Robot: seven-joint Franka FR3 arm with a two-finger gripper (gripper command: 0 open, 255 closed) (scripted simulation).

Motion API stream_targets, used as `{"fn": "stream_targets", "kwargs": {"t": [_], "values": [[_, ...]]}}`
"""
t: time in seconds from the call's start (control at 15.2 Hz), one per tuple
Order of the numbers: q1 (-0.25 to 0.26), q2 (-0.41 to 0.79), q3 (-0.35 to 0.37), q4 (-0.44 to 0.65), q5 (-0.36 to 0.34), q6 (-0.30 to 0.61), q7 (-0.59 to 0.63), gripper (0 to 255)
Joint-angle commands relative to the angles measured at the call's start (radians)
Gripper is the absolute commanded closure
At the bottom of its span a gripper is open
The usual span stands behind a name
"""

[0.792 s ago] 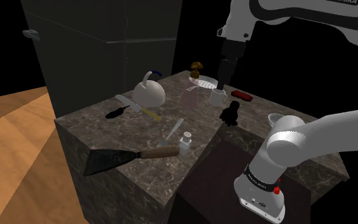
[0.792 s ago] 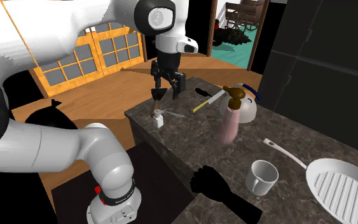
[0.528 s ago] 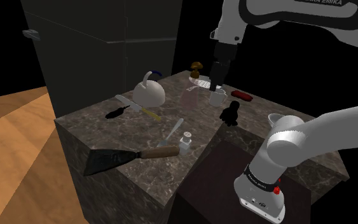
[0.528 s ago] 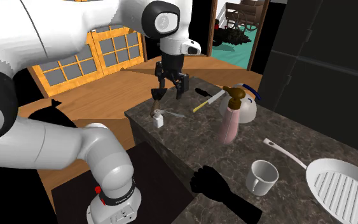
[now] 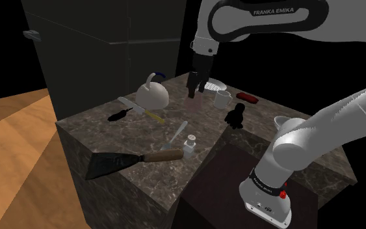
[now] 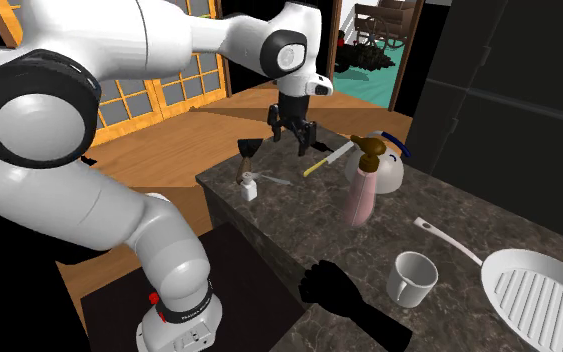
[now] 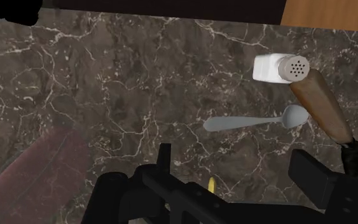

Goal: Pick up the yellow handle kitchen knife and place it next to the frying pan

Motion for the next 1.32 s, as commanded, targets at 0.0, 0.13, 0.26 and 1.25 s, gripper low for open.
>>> {"fn": "stream_targets", "kwargs": {"t": [0.0, 0.13, 0.26, 1.25], "values": [[-0.001, 0.067, 0.014, 0.018, -0.004, 0.057, 0.013, 0], [-0.003, 0.139, 0.027, 0.048, -0.012, 0.106, 0.028, 0], [-0.004, 0.213, 0.039, 0.082, -0.023, 0.151, 0.043, 0], [0.026, 0.787, 0.072, 0.516, -0.178, 0.324, 0.180, 0]]}}
